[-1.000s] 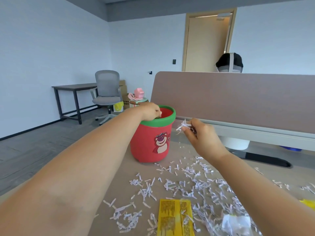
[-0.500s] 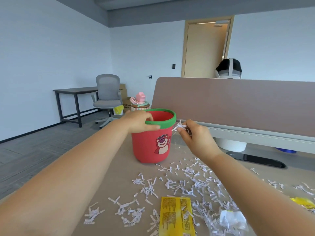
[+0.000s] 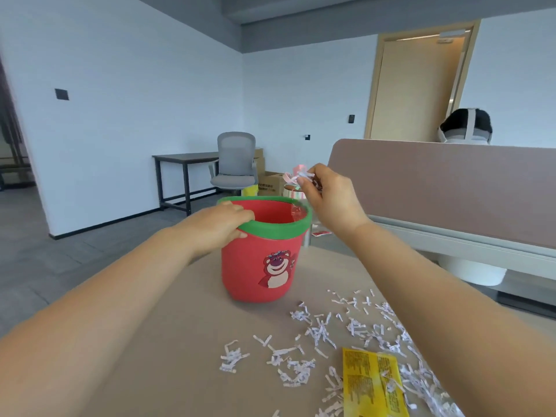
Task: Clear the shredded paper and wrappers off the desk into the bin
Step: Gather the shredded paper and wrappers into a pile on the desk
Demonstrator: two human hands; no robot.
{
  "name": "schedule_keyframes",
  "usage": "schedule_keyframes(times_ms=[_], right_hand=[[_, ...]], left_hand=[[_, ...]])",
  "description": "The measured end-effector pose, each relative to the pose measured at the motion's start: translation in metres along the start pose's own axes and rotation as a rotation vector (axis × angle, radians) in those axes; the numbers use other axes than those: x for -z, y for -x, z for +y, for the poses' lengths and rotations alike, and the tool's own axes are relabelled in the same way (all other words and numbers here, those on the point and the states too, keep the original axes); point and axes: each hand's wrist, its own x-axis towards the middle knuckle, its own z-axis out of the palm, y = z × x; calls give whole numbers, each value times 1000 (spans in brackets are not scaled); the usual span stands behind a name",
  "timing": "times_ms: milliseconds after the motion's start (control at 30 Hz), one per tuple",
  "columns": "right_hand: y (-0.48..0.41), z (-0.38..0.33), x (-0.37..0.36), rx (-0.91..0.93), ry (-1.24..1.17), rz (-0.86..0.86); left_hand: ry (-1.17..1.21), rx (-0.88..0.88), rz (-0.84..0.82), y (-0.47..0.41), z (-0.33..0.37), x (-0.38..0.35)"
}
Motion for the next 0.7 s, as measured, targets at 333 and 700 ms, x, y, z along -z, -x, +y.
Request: schedule_keyframes(times_ms=[333, 700], right_hand=[[-34, -61, -90, 40, -63, -219], [-20, -49, -91, -26, -2, -478]], left_hand=[[7, 45, 114, 83, -30, 8], [67, 75, 290, 93, -29, 0]])
